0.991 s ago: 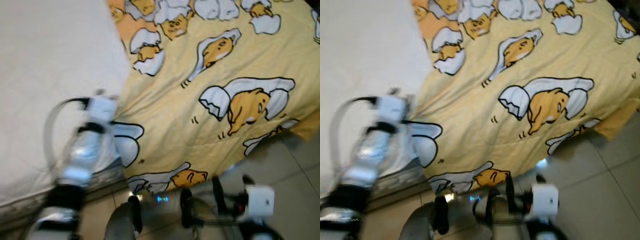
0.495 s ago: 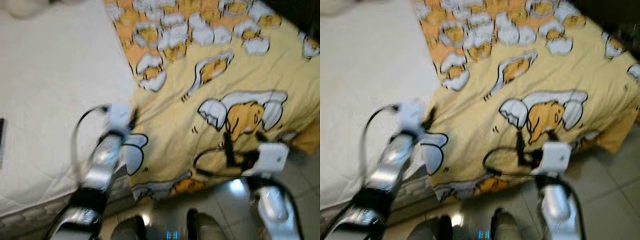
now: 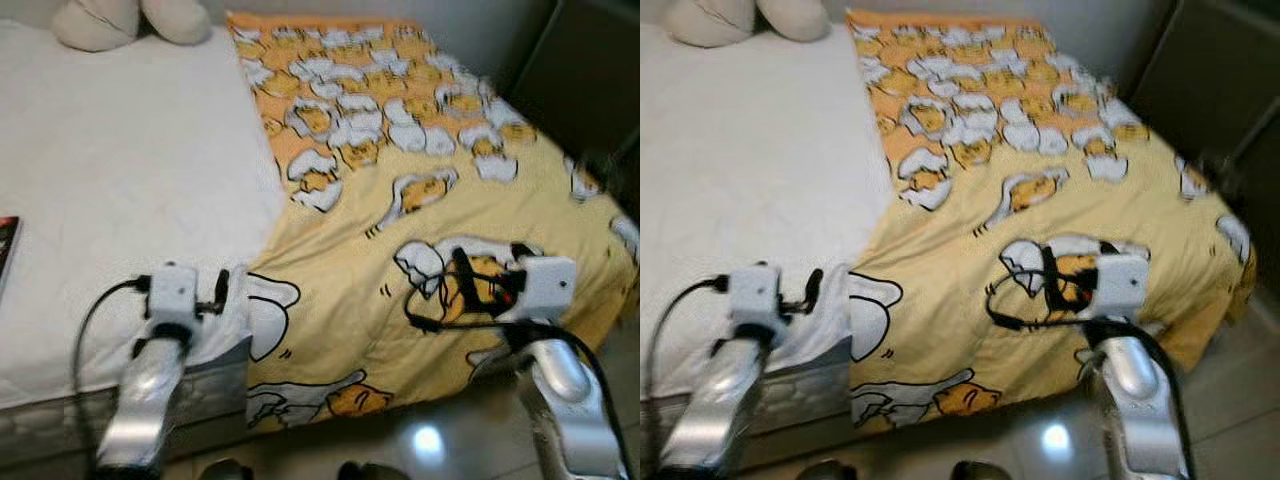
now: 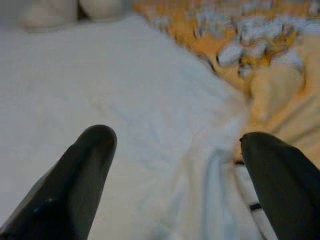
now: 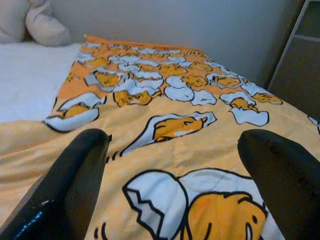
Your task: Clean up the room
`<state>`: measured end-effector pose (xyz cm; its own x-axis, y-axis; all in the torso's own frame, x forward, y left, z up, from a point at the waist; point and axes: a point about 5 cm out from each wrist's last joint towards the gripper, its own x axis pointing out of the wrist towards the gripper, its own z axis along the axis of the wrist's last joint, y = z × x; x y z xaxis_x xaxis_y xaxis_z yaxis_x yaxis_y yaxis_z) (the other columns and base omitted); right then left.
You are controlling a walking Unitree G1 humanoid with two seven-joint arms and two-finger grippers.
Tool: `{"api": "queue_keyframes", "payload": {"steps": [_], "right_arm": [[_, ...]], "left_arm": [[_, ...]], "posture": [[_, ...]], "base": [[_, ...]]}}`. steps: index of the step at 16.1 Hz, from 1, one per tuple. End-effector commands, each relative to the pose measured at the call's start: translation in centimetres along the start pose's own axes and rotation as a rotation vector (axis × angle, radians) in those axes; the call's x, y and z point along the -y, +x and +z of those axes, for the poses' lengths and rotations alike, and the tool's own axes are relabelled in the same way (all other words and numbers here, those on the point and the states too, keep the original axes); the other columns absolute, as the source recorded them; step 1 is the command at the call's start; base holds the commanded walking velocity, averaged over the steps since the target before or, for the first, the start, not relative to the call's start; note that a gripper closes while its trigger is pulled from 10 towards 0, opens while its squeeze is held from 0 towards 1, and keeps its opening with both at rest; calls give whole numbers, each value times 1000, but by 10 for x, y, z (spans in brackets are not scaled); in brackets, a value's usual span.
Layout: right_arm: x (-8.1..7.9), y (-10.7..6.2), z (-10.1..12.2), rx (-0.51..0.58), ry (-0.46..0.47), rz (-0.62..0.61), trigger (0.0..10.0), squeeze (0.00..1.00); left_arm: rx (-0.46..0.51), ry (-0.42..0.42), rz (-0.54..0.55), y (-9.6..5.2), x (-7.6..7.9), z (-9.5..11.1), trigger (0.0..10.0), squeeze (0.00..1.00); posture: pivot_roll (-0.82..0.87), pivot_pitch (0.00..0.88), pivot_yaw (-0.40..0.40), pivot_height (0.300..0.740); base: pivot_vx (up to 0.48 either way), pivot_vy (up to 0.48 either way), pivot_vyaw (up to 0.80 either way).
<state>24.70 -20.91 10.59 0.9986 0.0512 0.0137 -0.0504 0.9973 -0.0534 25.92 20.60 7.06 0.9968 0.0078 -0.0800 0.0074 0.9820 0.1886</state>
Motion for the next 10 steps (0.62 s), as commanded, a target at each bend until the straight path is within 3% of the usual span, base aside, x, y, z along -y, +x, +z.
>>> {"api": "queue_keyframes", "payload": {"steps": [1, 2, 4, 6, 7, 10], "right_arm": [[7, -5, -3, -25, 2, -4, 10000, 8], [10, -9, -10, -57, 2, 7, 10000, 4], [4, -1, -14, -57, 13, 37, 10000, 35], [-1, 6, -11, -30, 30, 37, 10000, 149], [-3, 8, -11, -23, 35, 30, 10000, 278], [-6, 11, -10, -12, 34, 30, 10000, 275]], "left_arm": [[79, 35, -44, -1, 6, 15, 10000, 1000], [110, 27, -64, -3, 13, 20, 10000, 1000], [136, 15, -106, 1, 30, 27, 10000, 1000], [142, 5, -124, 8, 37, 32, 10000, 1000], [128, 8, -142, 8, 38, 30, 10000, 1000], [105, 12, -162, 12, 41, 28, 10000, 1000]], "posture": [[50, 0, -118, 740], [68, 0, -132, 740], [85, 0, -147, 740], [89, 0, -146, 740], [86, 0, -121, 740], [74, 0, -103, 740]], "base": [[0, 0, 0], [0, 0, 0], [0, 0, 0], [0, -480, 734], [0, -480, 681], [0, -480, 669]]}}
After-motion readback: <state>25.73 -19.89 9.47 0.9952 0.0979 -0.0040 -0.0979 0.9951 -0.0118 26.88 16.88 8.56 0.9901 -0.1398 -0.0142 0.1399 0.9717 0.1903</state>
